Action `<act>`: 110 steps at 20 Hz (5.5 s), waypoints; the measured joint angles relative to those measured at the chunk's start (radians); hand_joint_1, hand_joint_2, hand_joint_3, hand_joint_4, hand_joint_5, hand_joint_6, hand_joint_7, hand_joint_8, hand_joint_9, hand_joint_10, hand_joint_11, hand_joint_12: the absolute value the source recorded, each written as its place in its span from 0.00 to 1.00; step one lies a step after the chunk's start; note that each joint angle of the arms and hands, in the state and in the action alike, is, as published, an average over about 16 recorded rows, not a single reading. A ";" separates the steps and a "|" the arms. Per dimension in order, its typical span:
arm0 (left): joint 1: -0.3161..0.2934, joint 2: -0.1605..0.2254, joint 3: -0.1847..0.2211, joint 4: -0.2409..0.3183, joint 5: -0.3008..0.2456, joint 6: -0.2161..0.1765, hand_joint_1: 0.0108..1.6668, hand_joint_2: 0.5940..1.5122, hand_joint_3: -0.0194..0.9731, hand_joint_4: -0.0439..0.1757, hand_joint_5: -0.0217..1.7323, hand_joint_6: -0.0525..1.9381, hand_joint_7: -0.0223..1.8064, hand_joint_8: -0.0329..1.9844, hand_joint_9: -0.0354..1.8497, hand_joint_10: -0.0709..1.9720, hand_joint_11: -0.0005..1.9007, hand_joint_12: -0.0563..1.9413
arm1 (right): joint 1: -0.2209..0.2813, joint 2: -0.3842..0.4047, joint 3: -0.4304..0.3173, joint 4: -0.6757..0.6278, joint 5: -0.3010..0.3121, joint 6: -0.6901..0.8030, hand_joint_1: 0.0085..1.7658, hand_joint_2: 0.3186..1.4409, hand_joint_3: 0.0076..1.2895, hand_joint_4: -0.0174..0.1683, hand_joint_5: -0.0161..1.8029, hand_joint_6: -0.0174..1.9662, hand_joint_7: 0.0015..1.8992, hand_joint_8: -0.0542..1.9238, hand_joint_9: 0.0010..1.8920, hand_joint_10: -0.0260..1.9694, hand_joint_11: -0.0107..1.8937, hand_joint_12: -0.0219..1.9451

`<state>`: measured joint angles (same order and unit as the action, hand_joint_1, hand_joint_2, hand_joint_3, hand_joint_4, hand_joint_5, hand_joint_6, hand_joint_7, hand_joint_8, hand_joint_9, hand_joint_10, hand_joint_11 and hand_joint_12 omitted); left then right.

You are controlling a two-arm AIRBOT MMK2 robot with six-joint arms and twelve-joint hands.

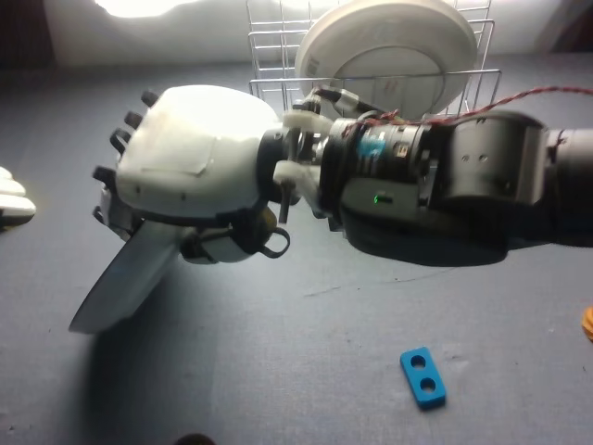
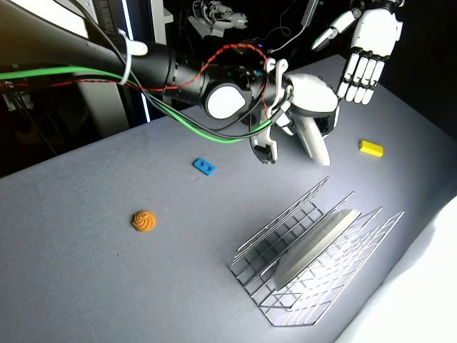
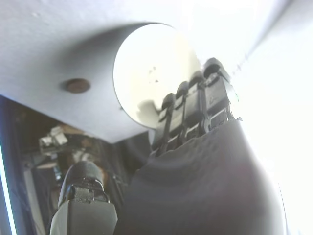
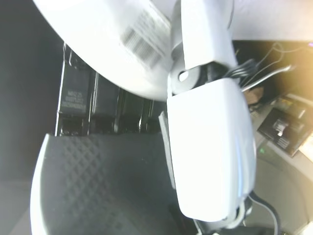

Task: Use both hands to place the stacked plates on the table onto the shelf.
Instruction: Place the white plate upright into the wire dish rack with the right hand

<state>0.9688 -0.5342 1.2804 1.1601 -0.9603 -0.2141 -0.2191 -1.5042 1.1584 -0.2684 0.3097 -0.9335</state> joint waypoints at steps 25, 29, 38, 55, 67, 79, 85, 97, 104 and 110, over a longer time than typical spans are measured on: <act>-0.195 -0.029 -0.001 0.358 0.117 -0.125 0.01 0.52 0.04 0.21 0.02 0.03 0.02 0.02 0.03 0.01 0.01 0.03 | 0.273 0.189 -0.109 0.661 -0.176 0.218 0.78 0.58 0.01 0.05 0.57 0.40 0.59 0.38 0.58 0.46 0.54 0.46; -0.226 -0.036 -0.019 0.387 0.114 -0.137 0.01 0.51 0.04 0.21 0.02 0.03 0.02 0.02 0.03 0.01 0.01 0.03 | 0.272 0.207 -0.102 0.783 -0.150 0.183 0.78 0.58 0.01 0.05 0.57 0.39 0.59 0.39 0.58 0.45 0.54 0.46; -0.303 -0.069 -0.043 0.453 0.123 -0.160 0.01 0.52 0.04 0.22 0.02 0.03 0.02 0.02 0.03 0.01 0.01 0.03 | 0.249 0.241 -0.083 0.942 -0.095 0.142 0.78 0.58 0.01 0.05 0.57 0.39 0.59 0.39 0.58 0.45 0.54 0.45; -0.340 -0.094 -0.040 0.529 0.140 -0.176 0.01 0.52 0.04 0.23 0.02 0.03 0.02 0.02 0.03 0.01 0.01 0.03 | 0.214 0.276 -0.060 0.983 -0.089 0.149 0.78 0.59 0.01 0.05 0.56 0.39 0.58 0.41 0.57 0.47 0.54 0.46; -0.330 -0.096 -0.028 0.540 0.145 -0.178 0.01 0.53 0.04 0.22 0.02 0.03 0.02 0.02 0.03 0.01 0.01 0.03 | 0.209 0.289 -0.055 0.983 -0.091 0.155 0.78 0.59 0.01 0.05 0.55 0.39 0.58 0.42 0.57 0.47 0.53 0.49; -0.319 -0.101 -0.014 0.541 0.145 -0.180 0.01 0.53 0.04 0.22 0.02 0.03 0.02 0.02 0.03 0.01 0.01 0.03 | 0.205 0.291 -0.055 0.987 -0.091 0.165 0.78 0.59 0.01 0.05 0.55 0.39 0.59 0.40 0.57 0.47 0.53 0.50; -0.316 -0.105 -0.009 0.541 0.142 -0.180 0.01 0.53 0.04 0.22 0.02 0.03 0.02 0.02 0.03 0.01 0.01 0.03 | 0.198 0.300 -0.051 0.993 -0.091 0.177 0.78 0.59 0.01 0.05 0.55 0.39 0.59 0.40 0.57 0.46 0.53 0.49; -0.314 -0.111 -0.003 0.541 0.141 -0.180 0.01 0.52 0.04 0.22 0.02 0.03 0.02 0.02 0.03 0.01 0.01 0.03 | 0.165 0.321 -0.013 0.998 -0.105 0.203 0.78 0.59 0.01 0.05 0.55 0.39 0.58 0.41 0.57 0.46 0.54 0.47; -0.314 -0.112 -0.003 0.541 0.141 -0.180 0.01 0.53 0.04 0.22 0.02 0.03 0.02 0.02 0.03 0.01 0.01 0.03 | 0.140 0.325 0.029 0.996 -0.117 0.214 0.78 0.59 0.01 0.05 0.55 0.39 0.58 0.42 0.57 0.46 0.54 0.48; -0.314 -0.112 -0.003 0.541 0.141 -0.180 0.01 0.53 0.04 0.22 0.02 0.03 0.02 0.02 0.03 0.01 0.01 0.03 | 0.118 0.327 0.062 0.994 -0.127 0.222 0.78 0.59 0.01 0.05 0.55 0.39 0.58 0.42 0.57 0.46 0.54 0.48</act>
<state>0.6544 -0.6464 1.2777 1.7015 -0.8190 -0.3943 -0.1014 -1.1776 1.2203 0.7260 0.1826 -0.7117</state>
